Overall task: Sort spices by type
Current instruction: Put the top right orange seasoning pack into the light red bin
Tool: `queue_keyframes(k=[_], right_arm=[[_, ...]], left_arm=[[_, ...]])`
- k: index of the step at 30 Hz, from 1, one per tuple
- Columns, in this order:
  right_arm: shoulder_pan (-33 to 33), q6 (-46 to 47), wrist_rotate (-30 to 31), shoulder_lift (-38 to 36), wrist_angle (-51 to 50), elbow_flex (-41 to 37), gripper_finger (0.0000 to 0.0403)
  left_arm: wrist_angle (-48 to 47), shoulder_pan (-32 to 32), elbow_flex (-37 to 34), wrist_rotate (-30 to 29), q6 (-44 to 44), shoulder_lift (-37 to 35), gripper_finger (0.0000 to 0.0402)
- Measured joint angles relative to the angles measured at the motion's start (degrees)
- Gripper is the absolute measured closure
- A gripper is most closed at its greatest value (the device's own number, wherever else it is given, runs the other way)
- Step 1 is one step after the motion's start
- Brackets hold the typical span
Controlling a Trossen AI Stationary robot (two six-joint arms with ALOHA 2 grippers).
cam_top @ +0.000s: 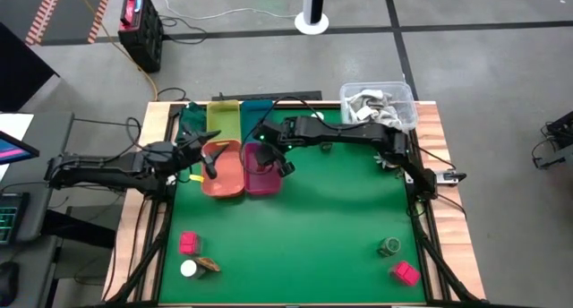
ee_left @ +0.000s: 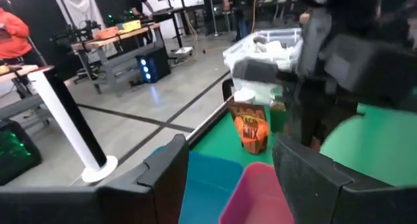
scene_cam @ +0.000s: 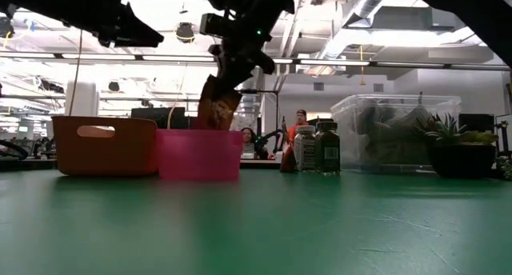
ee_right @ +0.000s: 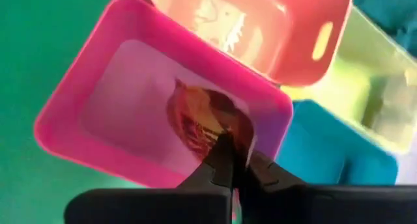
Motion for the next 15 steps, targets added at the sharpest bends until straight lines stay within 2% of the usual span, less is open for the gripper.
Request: queue_keyframes(k=[9,15], right_arm=[[-0.76,-14.90,3.65,3.73,2.18,-0.05,0.0374],[-0.04,-20.77,4.81,3.60,3.44,-0.02,0.0372]], left_arm=[[-3.13,-0.13,0.00,0.07,-4.47,-0.42,0.0189],[-5.71,-0.17,0.00,0.06,-7.08,-0.45,0.0189]])
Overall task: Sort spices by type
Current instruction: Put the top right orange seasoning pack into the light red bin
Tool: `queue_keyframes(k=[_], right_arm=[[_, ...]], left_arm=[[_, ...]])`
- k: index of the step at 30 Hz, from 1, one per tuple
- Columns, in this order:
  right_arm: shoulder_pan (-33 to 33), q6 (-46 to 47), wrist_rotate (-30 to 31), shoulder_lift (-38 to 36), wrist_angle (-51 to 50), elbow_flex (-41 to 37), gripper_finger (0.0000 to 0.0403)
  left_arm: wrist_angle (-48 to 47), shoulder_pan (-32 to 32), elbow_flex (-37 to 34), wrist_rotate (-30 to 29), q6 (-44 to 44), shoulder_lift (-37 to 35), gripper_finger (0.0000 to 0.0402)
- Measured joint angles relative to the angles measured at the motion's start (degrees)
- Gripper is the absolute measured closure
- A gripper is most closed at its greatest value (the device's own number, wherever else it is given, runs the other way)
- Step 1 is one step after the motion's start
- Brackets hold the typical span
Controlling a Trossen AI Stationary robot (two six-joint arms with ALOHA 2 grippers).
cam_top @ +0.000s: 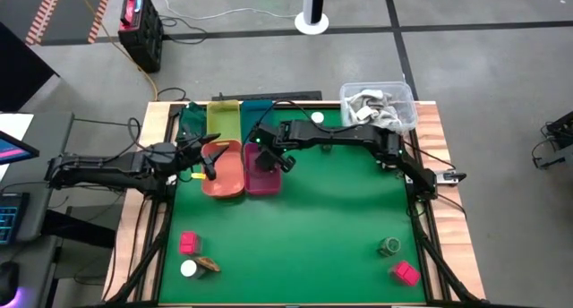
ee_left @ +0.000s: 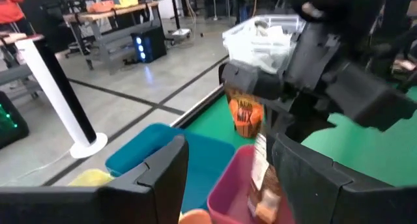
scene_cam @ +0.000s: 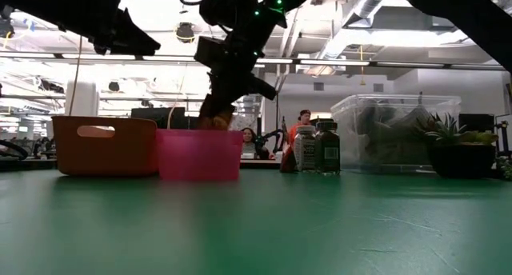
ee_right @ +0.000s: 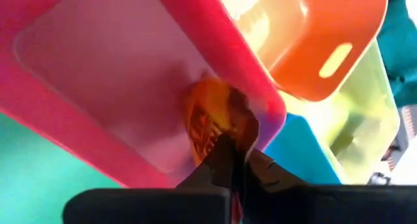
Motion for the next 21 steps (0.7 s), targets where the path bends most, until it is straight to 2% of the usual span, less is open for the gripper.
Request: queue_keyframes(k=[4,8,17,21], right_arm=[[0.60,-2.24,0.09,0.02,-0.36,-0.02,0.0357],[0.69,-3.43,0.16,1.42,0.30,-0.02,0.0322],[0.93,-0.79,1.65,2.36,0.66,-0.04,0.0180],[1.22,1.47,2.58,1.57,0.65,-0.04,0.0145]], left_arm=[[-0.35,-0.01,0.00,0.00,-0.54,0.00,0.0189],[-0.33,-0.01,0.00,0.00,-0.96,-0.04,0.0189],[-0.70,-0.19,0.00,0.00,-1.20,-0.04,0.0189],[-0.70,-0.35,0.00,0.02,-1.36,-0.04,0.0189]])
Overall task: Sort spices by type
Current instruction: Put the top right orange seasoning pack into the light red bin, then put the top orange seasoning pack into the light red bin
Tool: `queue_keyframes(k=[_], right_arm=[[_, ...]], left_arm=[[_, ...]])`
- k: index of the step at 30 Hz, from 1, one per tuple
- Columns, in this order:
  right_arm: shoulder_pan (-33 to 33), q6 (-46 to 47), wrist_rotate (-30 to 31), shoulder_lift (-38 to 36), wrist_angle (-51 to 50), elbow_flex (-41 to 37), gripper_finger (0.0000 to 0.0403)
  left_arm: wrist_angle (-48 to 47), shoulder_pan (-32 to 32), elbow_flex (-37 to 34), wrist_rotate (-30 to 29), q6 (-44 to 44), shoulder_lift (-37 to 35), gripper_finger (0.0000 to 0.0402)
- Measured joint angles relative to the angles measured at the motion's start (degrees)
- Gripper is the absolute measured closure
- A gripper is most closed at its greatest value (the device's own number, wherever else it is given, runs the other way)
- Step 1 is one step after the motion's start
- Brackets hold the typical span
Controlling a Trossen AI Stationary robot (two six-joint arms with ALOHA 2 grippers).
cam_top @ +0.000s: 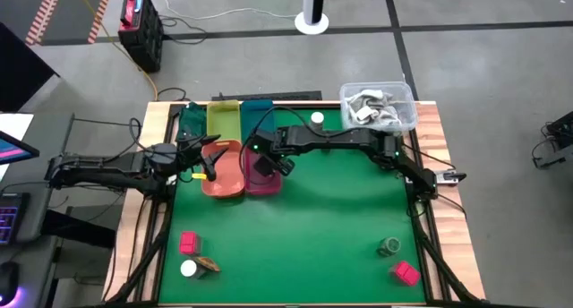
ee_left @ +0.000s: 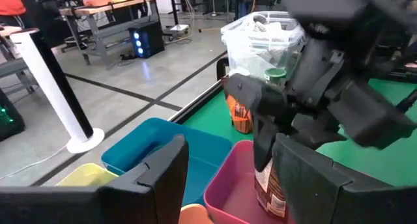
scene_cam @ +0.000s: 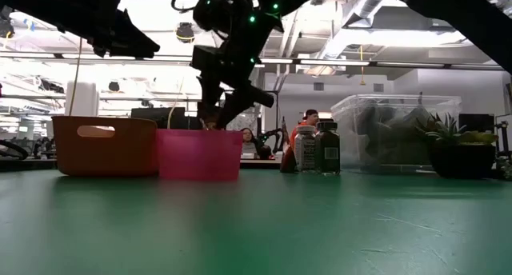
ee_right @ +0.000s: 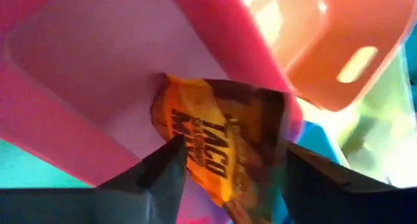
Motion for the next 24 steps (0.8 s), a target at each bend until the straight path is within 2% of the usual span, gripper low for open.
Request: queue_keyframes(k=[6,11,14,21,24], right_arm=[[-0.06,3.64,0.57,-3.14,-2.45,0.02,0.0138],[-2.55,9.57,6.01,-6.72,-5.80,0.02,0.0138],[-5.98,19.97,6.64,-8.78,-6.48,0.02,0.0138],[-15.76,55.61,6.62,-10.38,-13.96,0.02,0.0138],[-18.80,64.03,6.60,-10.36,-19.21,0.02,0.0138]], left_arm=[[-0.02,0.00,0.00,-0.01,-0.47,0.00,0.0189],[-0.52,-0.04,0.02,-0.02,-1.20,-0.02,0.0189],[-0.95,-0.04,0.02,-0.01,-2.18,-0.01,0.0189],[-0.88,-0.04,0.02,0.00,-4.20,0.04,0.0189],[-0.76,-0.04,0.02,-0.02,-4.55,0.04,0.0189]])
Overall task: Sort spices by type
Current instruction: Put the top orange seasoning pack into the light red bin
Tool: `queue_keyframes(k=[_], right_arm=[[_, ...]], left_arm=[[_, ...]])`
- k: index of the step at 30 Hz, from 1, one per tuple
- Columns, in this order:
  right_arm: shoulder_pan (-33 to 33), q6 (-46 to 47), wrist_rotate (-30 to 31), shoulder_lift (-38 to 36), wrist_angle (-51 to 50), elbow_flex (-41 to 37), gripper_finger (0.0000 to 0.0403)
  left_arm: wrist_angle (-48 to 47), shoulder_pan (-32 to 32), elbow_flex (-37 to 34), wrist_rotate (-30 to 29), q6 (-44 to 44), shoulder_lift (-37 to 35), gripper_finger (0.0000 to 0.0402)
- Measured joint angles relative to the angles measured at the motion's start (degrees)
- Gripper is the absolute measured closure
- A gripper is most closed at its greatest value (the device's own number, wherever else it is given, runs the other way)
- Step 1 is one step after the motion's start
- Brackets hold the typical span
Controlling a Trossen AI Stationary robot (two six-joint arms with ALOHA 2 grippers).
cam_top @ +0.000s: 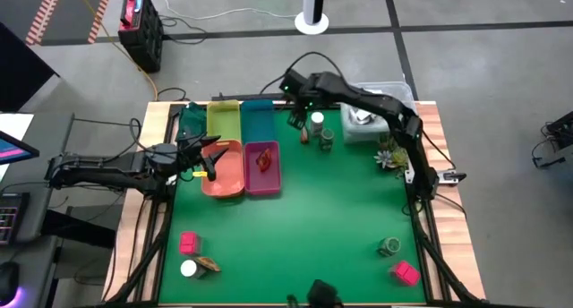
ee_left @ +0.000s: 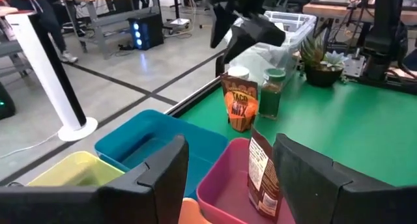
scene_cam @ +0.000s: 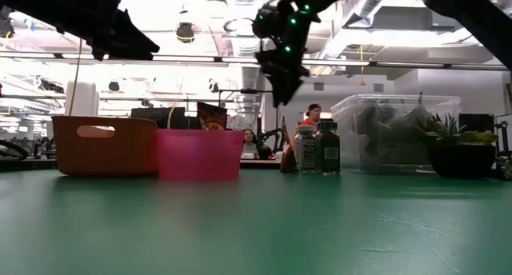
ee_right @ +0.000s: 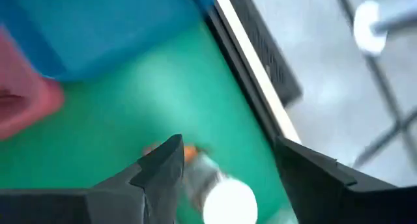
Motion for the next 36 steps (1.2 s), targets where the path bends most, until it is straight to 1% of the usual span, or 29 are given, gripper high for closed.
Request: queue_keyframes(k=[3,8,13,17,22,24,30,36], right_arm=[[-1.44,3.10,-0.68,0.29,-2.44,0.00,0.0138],[-0.95,3.89,-1.30,0.33,-2.07,-0.04,0.0138],[-0.89,5.14,-5.74,1.30,-2.24,-0.07,0.0138],[-0.97,5.99,-6.13,3.03,-3.19,-1.63,0.0138],[-1.02,6.13,-6.23,3.07,-1.01,-3.48,0.0139],[-1.02,5.99,-6.23,3.11,-0.91,-3.54,0.0147],[-0.91,5.44,-6.21,3.09,-0.80,-3.54,0.0191],[-0.58,4.42,-6.27,3.04,-1.21,-3.54,0.0227]], left_arm=[[0.20,0.00,0.00,0.00,-0.40,0.00,0.0189],[0.19,0.00,0.02,0.00,-0.44,-0.02,0.0189],[-0.13,0.00,0.02,0.00,-0.61,0.00,0.0189],[-0.13,0.00,0.02,0.00,-0.63,0.00,0.0189],[-0.18,0.00,0.02,0.01,-1.01,-0.02,0.0189],[-0.16,0.00,0.02,0.00,-1.04,0.00,0.0189],[-0.18,0.00,0.02,0.00,-1.04,-0.01,0.0189],[-0.23,0.00,0.02,0.00,-1.04,-0.01,0.0189]])
